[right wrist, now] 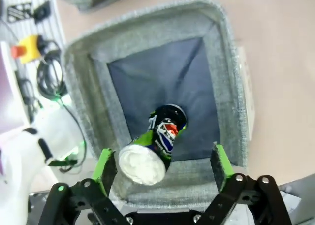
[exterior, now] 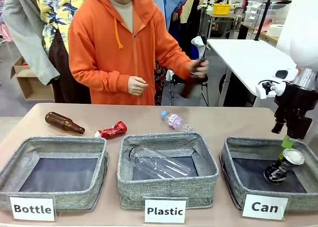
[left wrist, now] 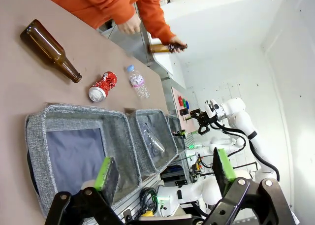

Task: Sort the can waste into the basket.
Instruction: Pick up the can waste from the table and place it in the right Fabric basket.

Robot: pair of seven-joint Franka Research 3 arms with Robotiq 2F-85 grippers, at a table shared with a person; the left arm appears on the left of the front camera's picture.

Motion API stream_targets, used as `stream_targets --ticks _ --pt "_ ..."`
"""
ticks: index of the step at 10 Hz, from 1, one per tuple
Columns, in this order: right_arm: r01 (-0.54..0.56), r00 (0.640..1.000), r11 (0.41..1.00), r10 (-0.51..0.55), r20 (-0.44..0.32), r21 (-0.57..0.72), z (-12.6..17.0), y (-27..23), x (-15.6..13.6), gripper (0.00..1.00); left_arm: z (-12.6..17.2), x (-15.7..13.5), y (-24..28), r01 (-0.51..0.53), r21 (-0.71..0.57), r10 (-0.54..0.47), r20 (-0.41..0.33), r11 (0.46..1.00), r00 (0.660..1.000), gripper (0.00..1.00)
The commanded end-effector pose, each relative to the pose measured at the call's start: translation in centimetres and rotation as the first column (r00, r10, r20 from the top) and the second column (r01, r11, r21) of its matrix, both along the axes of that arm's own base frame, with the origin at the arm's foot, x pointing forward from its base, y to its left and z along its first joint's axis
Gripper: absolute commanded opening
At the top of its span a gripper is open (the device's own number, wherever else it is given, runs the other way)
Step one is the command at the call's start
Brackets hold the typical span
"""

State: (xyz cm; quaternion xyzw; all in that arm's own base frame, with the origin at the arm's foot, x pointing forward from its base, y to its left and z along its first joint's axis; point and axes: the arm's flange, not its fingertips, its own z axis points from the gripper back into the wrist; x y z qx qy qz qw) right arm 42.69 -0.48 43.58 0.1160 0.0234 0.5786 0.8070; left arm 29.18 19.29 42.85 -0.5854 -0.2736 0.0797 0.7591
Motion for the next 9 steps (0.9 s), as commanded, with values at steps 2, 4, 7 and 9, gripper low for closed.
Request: stream_targets --ticks 2,4,7,9 --pt "0.065 0.998 0.979 -0.068 0.007 0.194 0.7 -0.3 1.2 1.0 0.0 -0.1 0.1 0.008 0.003 -0.008 0.022 1.0 1.0 1.0" --pt "0.278 0.956 0.749 -0.274 -0.101 0.602 2.3 -1.0 1.8 1.0 0.0 -0.1 0.1 0.008 0.003 -0.008 0.022 1.0 1.0 1.0" --pt "0.617 0.653 0.065 -0.599 -0.464 0.784 2.9 -2.4 4.2 1.0 0.0 -0.1 0.1 0.008 0.003 -0.008 0.022 1.0 1.0 1.0" --pt "0.656 0.606 -0.034 -0.573 -0.552 0.754 1.4 -4.2 5.0 1.0 0.0 -0.1 0.1 0.008 0.003 -0.008 0.022 1.0 1.0 1.0"
